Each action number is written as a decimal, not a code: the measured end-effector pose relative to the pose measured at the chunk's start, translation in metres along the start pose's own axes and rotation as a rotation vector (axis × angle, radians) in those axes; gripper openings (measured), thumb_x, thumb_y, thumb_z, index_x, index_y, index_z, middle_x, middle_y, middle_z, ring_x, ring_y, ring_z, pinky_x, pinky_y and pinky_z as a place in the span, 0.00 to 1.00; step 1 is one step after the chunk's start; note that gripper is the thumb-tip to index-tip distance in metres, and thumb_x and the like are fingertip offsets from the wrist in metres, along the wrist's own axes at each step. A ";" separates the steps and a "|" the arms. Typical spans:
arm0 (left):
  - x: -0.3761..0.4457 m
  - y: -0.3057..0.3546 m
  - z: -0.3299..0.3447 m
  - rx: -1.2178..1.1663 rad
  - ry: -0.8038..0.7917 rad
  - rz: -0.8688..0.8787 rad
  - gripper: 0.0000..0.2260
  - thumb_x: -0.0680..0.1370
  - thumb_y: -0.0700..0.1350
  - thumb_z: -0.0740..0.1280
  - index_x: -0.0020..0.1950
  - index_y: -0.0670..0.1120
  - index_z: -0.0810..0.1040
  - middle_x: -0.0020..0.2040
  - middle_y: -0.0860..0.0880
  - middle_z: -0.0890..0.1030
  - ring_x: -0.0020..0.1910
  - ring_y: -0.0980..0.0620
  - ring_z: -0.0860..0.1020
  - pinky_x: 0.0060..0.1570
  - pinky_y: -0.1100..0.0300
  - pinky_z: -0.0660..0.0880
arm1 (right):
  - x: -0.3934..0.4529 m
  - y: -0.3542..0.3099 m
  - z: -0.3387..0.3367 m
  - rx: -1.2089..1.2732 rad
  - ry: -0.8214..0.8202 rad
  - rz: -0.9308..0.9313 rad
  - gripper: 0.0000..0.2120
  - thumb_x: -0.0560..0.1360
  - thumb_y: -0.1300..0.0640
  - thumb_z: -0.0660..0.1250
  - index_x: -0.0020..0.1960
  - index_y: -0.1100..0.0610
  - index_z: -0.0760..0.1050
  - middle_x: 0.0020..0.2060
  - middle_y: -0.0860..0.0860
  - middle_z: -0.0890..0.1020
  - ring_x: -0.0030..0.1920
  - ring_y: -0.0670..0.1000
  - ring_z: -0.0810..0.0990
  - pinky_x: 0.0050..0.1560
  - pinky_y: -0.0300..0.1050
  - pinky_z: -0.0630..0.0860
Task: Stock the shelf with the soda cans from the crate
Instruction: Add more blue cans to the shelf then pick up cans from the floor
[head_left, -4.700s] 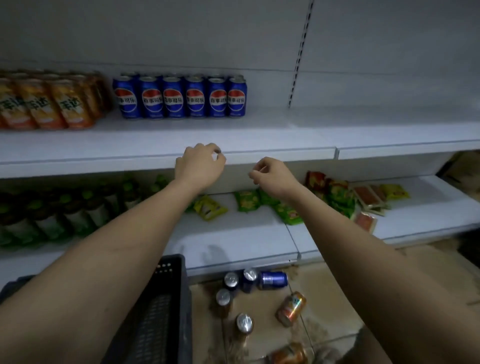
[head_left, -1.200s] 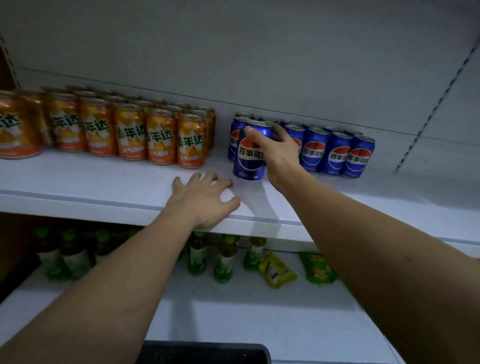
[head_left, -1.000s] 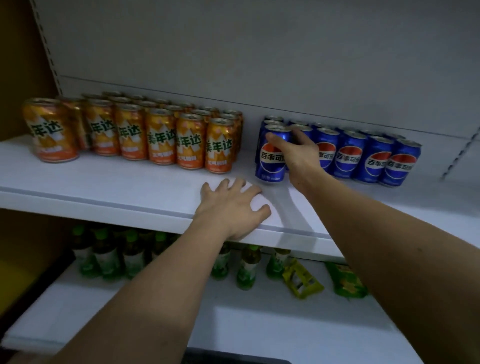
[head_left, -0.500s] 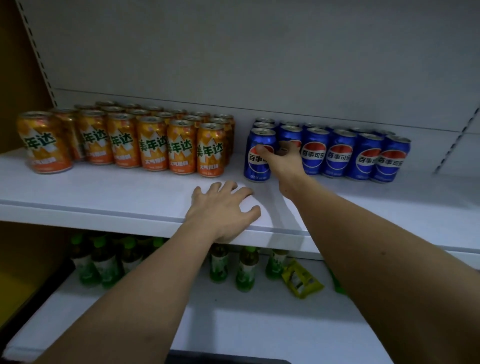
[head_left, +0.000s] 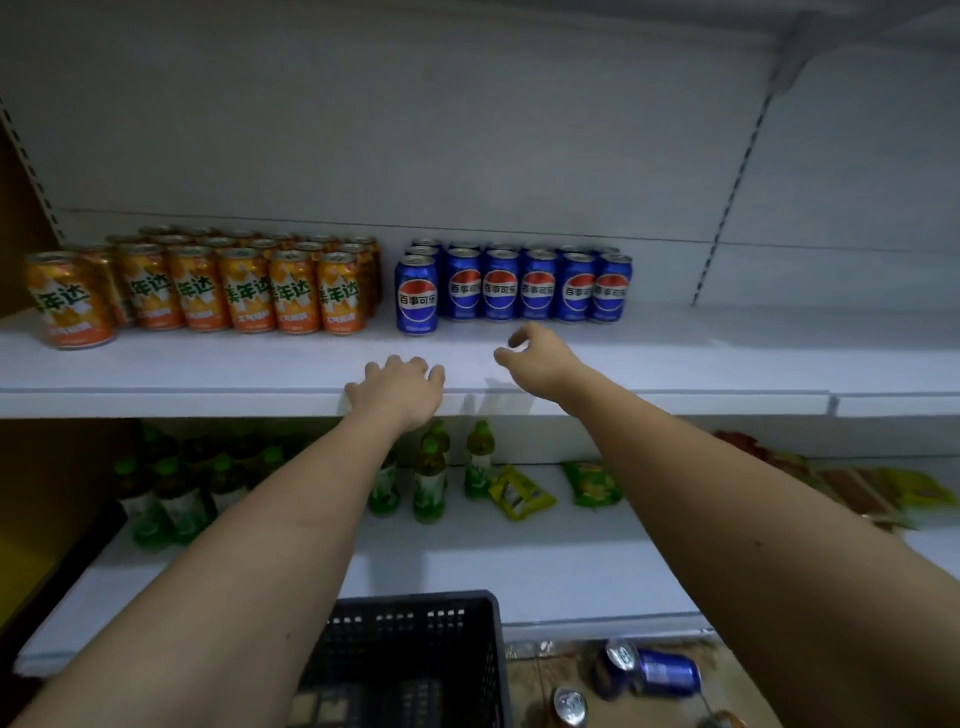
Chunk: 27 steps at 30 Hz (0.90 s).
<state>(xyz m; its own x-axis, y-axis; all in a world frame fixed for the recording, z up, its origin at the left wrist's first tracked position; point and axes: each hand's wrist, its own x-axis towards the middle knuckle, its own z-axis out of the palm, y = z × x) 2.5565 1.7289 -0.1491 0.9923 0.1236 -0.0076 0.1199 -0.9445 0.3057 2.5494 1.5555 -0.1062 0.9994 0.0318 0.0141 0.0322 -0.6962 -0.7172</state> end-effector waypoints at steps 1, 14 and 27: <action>-0.009 0.008 0.000 -0.099 0.017 0.010 0.24 0.82 0.58 0.47 0.72 0.50 0.69 0.71 0.44 0.70 0.68 0.41 0.67 0.66 0.42 0.66 | -0.011 0.005 -0.002 -0.054 -0.014 -0.011 0.22 0.81 0.50 0.63 0.70 0.60 0.67 0.66 0.58 0.74 0.63 0.58 0.74 0.57 0.48 0.71; -0.099 0.088 0.106 -0.544 -0.165 0.076 0.22 0.84 0.55 0.50 0.64 0.43 0.76 0.61 0.44 0.77 0.61 0.42 0.74 0.60 0.53 0.68 | -0.111 0.129 -0.005 -0.251 -0.141 0.075 0.15 0.80 0.51 0.64 0.60 0.61 0.75 0.57 0.59 0.80 0.58 0.59 0.78 0.51 0.45 0.71; -0.087 0.109 0.328 -0.442 -0.569 -0.027 0.15 0.83 0.53 0.53 0.51 0.44 0.73 0.53 0.44 0.77 0.48 0.47 0.73 0.49 0.54 0.67 | -0.097 0.359 0.077 -0.182 -0.264 0.443 0.20 0.77 0.50 0.66 0.63 0.61 0.71 0.60 0.59 0.77 0.58 0.59 0.77 0.52 0.48 0.73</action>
<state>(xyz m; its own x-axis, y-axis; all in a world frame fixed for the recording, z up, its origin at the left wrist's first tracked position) 2.4929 1.5150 -0.4275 0.8658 -0.1468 -0.4784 0.2402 -0.7168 0.6546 2.4631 1.3582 -0.4187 0.8813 -0.1299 -0.4544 -0.3660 -0.7958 -0.4824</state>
